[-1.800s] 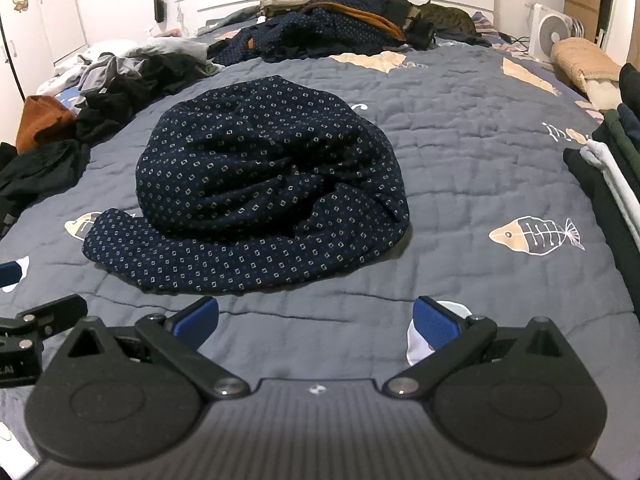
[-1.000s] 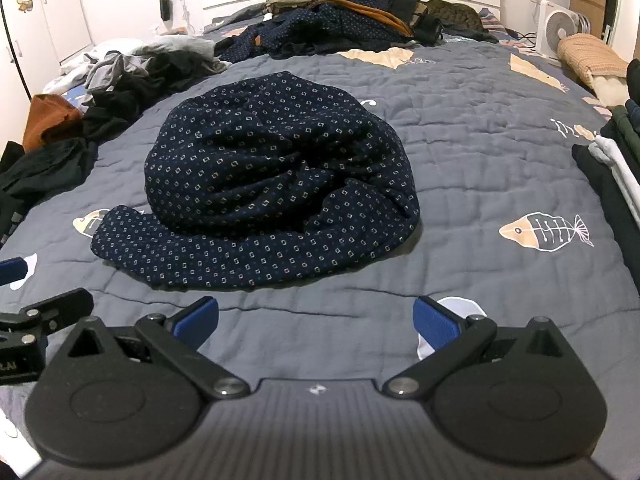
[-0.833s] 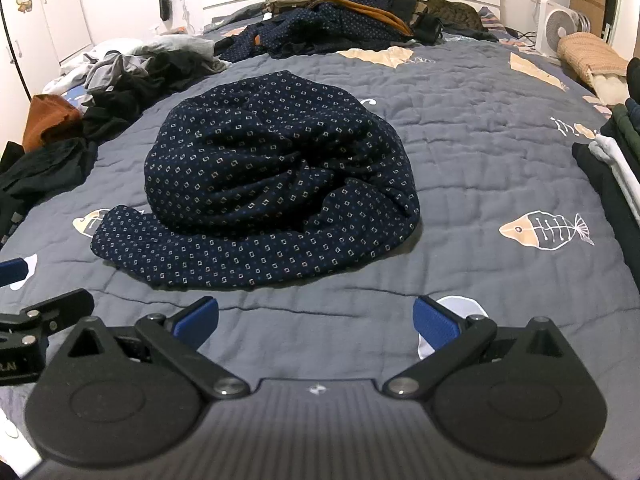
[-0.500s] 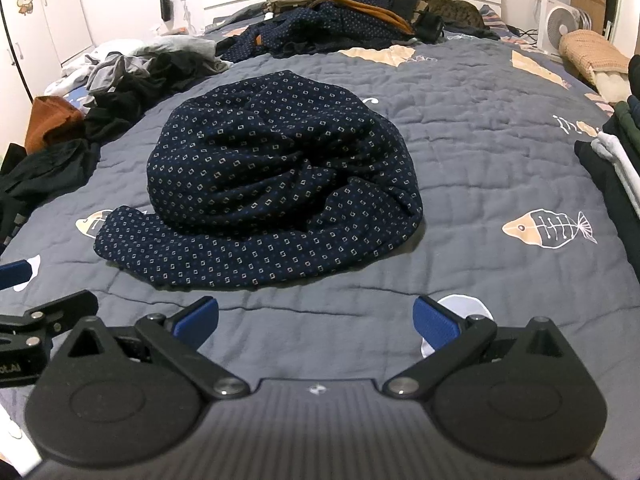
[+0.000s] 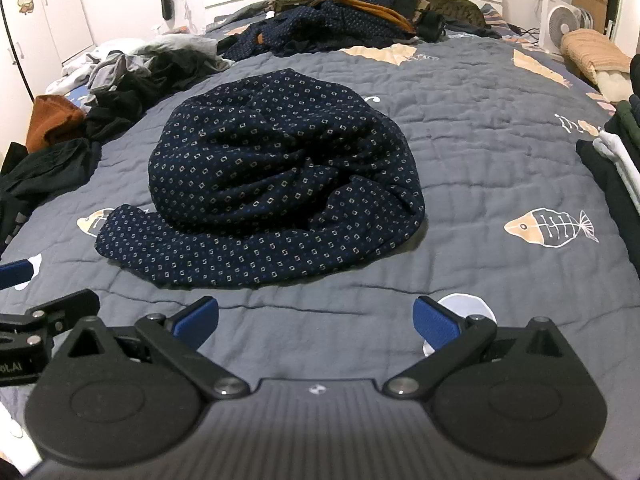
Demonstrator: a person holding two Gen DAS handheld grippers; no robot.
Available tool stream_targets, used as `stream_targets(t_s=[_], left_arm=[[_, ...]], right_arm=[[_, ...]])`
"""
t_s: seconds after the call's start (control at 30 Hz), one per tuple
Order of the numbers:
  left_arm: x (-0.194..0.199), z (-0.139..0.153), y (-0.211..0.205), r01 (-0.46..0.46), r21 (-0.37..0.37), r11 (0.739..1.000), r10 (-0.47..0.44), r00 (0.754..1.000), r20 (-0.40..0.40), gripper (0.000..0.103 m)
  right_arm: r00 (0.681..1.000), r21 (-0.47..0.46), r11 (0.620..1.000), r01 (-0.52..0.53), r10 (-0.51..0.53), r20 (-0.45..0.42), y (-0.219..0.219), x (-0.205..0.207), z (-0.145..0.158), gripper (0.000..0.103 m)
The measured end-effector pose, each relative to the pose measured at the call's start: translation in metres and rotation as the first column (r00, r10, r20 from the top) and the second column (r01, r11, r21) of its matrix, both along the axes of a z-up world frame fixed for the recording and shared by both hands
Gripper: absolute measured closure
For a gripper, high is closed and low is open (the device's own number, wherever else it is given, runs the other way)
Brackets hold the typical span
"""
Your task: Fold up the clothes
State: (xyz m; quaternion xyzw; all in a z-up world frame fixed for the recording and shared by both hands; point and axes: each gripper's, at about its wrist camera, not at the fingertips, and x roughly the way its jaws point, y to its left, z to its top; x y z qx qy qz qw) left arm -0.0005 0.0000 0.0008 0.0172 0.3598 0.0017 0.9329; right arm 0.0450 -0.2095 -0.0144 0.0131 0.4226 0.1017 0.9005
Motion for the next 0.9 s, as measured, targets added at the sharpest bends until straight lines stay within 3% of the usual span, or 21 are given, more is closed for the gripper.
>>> stream_targets(t_s=[0.9], left_arm=[[0.0003,-0.0012,0.0016,0.009,-0.025,1.000,-0.009,1.000,-0.011,0.000]], right_arm=[[1.000,-0.004,1.000,-0.009,0.009,0.021,0.0031,0.0009,-0.0017,0.000]])
